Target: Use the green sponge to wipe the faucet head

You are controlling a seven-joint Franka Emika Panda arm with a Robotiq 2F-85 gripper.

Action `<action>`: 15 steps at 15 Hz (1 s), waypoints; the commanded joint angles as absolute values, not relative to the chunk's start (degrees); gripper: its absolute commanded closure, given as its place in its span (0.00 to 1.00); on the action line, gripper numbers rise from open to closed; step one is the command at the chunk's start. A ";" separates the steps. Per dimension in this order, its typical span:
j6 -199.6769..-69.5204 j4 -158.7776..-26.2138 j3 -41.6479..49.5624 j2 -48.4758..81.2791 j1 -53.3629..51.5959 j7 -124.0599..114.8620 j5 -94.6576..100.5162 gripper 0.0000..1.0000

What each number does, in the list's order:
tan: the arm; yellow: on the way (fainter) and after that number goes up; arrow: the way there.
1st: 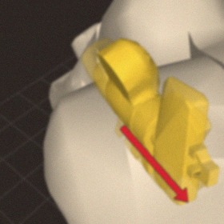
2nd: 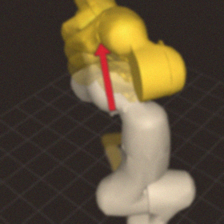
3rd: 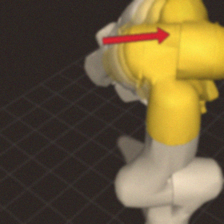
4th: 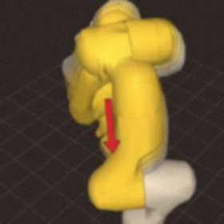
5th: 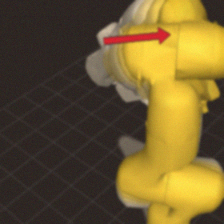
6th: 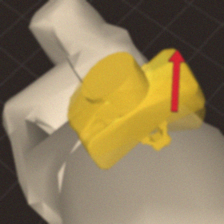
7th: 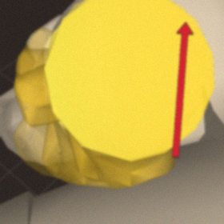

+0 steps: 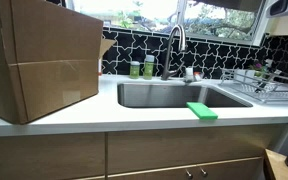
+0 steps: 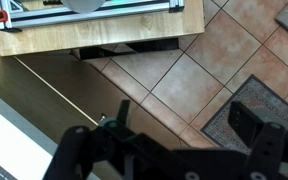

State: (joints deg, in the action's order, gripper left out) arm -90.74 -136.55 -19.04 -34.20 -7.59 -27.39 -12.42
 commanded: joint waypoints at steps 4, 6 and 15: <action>-90.69 -136.47 -18.84 -34.13 -7.82 -27.49 -12.30 0.00; -90.69 -136.47 -18.84 -34.13 -7.82 -27.49 -12.30 0.00; -90.71 -136.89 -18.57 -34.54 -7.49 -27.93 -12.34 0.00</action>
